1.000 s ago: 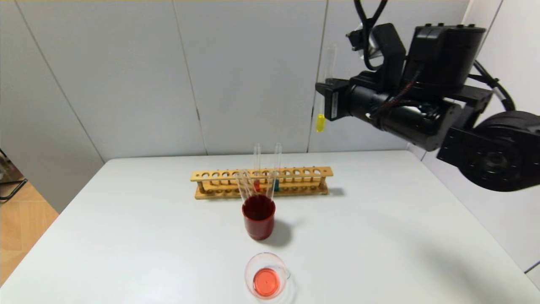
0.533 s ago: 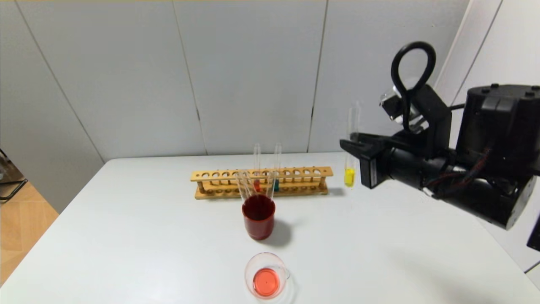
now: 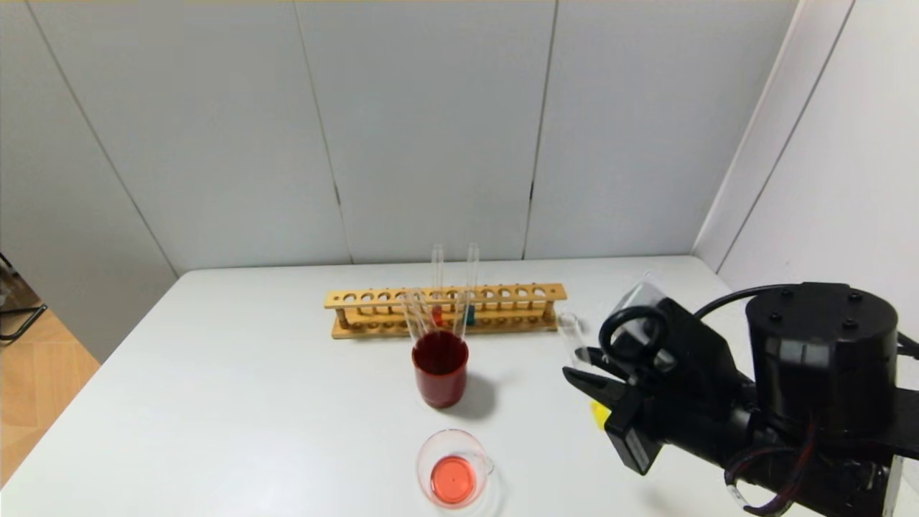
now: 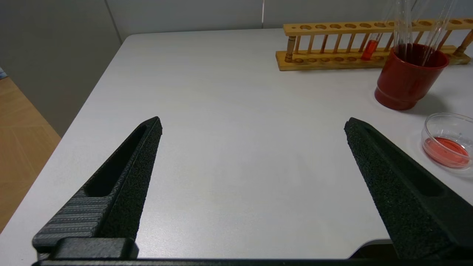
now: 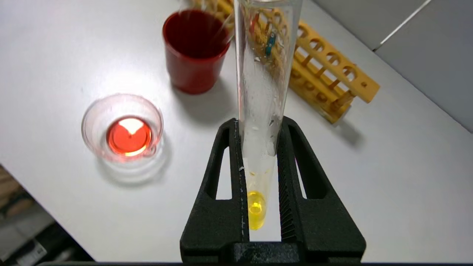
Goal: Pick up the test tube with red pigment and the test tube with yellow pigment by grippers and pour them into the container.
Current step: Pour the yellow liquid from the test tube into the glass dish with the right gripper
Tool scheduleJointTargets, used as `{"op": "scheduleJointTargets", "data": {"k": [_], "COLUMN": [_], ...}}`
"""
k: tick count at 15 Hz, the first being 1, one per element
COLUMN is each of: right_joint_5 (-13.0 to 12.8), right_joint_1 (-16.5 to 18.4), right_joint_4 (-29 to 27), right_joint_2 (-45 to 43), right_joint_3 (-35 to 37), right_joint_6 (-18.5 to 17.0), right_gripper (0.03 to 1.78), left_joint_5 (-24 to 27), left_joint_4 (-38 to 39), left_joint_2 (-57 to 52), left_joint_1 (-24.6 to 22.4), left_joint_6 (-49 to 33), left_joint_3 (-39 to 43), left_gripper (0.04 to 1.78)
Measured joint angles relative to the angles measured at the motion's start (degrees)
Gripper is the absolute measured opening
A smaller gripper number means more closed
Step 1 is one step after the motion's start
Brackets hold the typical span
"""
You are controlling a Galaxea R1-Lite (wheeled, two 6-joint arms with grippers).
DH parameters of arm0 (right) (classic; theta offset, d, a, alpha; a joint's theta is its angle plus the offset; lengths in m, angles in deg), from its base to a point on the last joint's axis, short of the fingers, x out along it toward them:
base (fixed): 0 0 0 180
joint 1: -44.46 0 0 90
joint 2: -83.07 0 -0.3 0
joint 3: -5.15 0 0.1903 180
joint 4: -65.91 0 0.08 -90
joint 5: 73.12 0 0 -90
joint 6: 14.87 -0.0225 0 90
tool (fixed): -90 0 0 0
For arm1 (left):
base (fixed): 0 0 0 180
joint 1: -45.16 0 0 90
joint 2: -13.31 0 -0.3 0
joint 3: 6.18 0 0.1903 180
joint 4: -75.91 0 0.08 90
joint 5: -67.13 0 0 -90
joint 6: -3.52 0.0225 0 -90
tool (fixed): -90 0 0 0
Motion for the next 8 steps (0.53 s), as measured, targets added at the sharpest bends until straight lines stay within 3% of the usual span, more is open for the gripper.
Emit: {"op": "scheduleJointTargets", "data": {"k": [5,8], "right_joint_5": [-0.4,-0.4], "right_joint_1": [-3.5,-5.1], "right_joint_4": [-0.2,-0.2], "right_joint_2": [4.6,8.0], "right_joint_3": [1.2,1.1], "right_joint_6": [6.2,11.8], "right_gripper": [0.32,0.32], "left_joint_5": [0.0,0.0], "left_joint_4": [0.0,0.0], "left_joint_2": [0.0,0.0], "left_joint_1": [0.0,0.0], "left_joint_6": [0.0,0.0], "left_joint_3": [0.0,0.0], "left_gripper": [1.75,1.75]}}
